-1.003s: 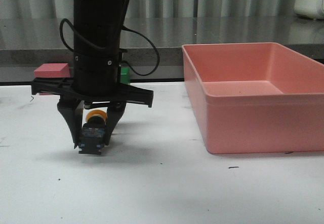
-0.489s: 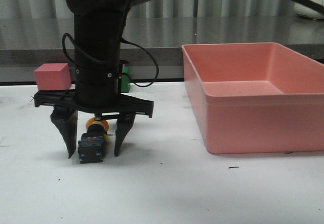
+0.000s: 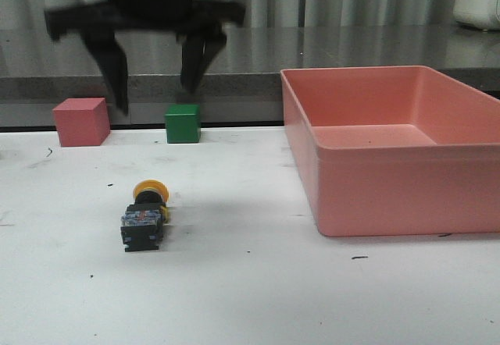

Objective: Place and stand button with both arms

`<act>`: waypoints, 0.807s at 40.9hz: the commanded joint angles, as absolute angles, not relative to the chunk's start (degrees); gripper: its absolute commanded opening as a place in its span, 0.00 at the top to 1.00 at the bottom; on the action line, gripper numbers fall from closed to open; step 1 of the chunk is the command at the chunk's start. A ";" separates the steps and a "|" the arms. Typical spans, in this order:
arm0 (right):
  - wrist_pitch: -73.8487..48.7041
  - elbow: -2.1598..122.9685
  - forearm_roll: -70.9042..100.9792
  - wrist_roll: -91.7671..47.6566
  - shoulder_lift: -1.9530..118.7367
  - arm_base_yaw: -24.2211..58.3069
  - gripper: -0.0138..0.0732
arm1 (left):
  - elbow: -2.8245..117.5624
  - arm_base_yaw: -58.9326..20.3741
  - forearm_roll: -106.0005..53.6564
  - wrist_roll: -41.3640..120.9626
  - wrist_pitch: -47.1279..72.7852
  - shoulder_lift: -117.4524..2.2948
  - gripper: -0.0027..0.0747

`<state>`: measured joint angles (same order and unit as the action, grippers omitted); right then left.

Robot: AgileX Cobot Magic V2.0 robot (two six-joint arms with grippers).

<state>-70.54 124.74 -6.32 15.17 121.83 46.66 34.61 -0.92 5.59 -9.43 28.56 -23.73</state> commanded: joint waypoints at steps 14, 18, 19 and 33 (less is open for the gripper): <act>-61.03 101.07 -6.40 1.02 86.79 46.88 0.21 | 36.16 -1.26 5.36 -9.67 24.09 -24.65 0.47; -57.35 94.01 -6.40 0.97 80.70 46.88 0.21 | 36.16 -1.26 5.36 -9.67 24.09 -24.65 0.47; -56.36 92.00 -6.24 0.97 78.97 46.88 0.21 | 36.16 -1.26 5.36 -9.67 24.09 -24.65 0.47; -45.95 70.48 -4.70 0.97 58.61 46.88 0.21 | 36.16 -1.26 5.36 -9.67 24.09 -24.65 0.47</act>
